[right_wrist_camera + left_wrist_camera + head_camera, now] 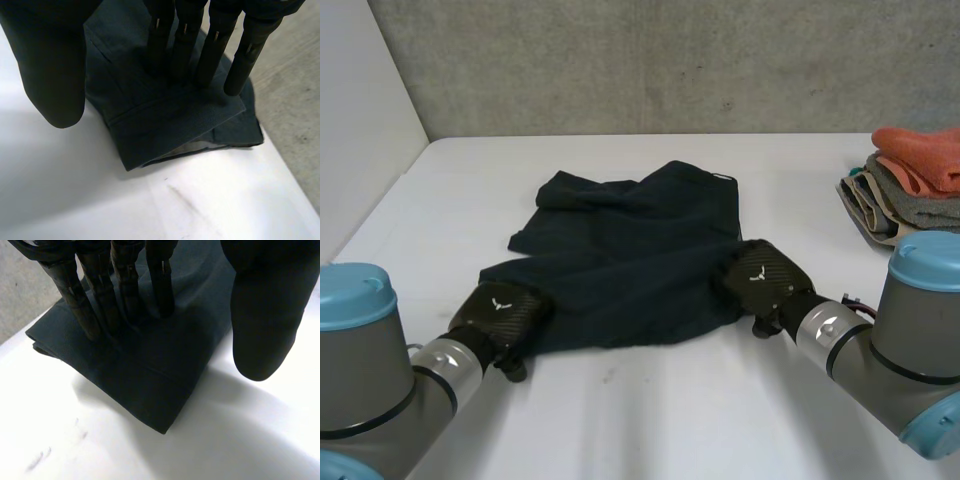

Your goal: Fold the laundry.

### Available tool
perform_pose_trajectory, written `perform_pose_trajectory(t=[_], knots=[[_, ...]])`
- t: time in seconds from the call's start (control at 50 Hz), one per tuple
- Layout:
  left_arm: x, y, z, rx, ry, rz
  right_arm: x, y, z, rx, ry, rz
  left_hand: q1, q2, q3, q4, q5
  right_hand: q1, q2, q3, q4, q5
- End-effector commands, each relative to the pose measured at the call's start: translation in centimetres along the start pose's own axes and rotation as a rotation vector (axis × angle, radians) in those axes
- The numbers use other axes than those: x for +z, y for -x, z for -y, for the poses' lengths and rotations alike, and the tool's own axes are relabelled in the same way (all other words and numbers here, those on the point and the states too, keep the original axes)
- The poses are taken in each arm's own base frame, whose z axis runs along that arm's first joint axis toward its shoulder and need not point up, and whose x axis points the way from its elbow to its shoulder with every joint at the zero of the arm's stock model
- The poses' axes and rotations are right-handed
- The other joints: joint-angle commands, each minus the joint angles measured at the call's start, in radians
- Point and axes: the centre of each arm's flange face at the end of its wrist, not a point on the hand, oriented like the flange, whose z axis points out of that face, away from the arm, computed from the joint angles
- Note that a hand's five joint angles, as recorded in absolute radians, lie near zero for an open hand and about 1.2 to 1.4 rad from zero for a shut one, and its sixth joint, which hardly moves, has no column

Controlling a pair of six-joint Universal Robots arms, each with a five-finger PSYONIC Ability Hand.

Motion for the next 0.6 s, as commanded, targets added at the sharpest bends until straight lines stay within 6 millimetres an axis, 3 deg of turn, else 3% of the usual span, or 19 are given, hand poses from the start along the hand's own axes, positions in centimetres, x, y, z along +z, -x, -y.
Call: perform_pose_trajectory(t=[0.02, 0.24, 0.32, 0.34, 0.38, 0.42, 0.54, 0.6], knots=[[1.9, -0.3, -0.5, 0.054, -0.017, 0.019, 1.0, 0.0, 0.3, -0.015, -0.043, -0.044, 0.035, 0.046, 0.042, 0.058, 0.063, 0.076, 0.077, 0.077, 0.076, 0.09], [4.9, 0.0, -0.1, 0.153, -0.097, 0.074, 3.3, 0.6, -0.1, -0.053, -0.065, -0.088, 0.308, 0.319, 0.315, 0.331, 0.336, 0.185, 0.185, 0.186, 0.185, 0.198], [6.0, 0.1, -0.3, 0.185, -0.113, 0.078, 4.0, 0.8, -0.3, -0.069, -0.065, -0.111, 0.519, 0.53, 0.526, 0.542, 0.547, 0.302, 0.302, 0.303, 0.302, 0.316], [6.4, 0.2, -0.3, 0.196, -0.119, 0.082, 4.2, 0.7, -0.3, -0.074, -0.066, -0.126, 0.688, 0.699, 0.695, 0.711, 0.716, 0.395, 0.396, 0.396, 0.395, 0.409], [6.5, 0.4, -0.3, 0.208, -0.124, 0.087, 4.4, 0.4, -0.2, -0.075, -0.071, -0.148, 0.824, 0.835, 0.831, 0.847, 0.852, 0.548, 0.548, 0.549, 0.548, 0.562], [6.2, 0.5, 0.3, 0.221, -0.145, 0.094, 4.5, 0.2, -0.1, -0.083, -0.072, -0.174, 0.915, 0.926, 0.922, 0.938, 0.944, 0.809, 0.809, 0.81, 0.809, 0.823], [4.2, 1.1, 2.9, 0.211, -0.215, 0.128, 4.0, -0.7, 0.7, -0.077, -0.046, -0.216, 0.915, 0.926, 0.922, 0.938, 0.944, 0.811, 0.811, 0.812, 0.81, 0.824], [2.0, 1.3, 4.5, 0.179, -0.232, 0.126, 2.4, -1.6, 2.1, -0.068, -0.02, -0.198, 0.915, 0.926, 0.922, 0.938, 0.944, 0.811, 0.811, 0.812, 0.81, 0.824]])
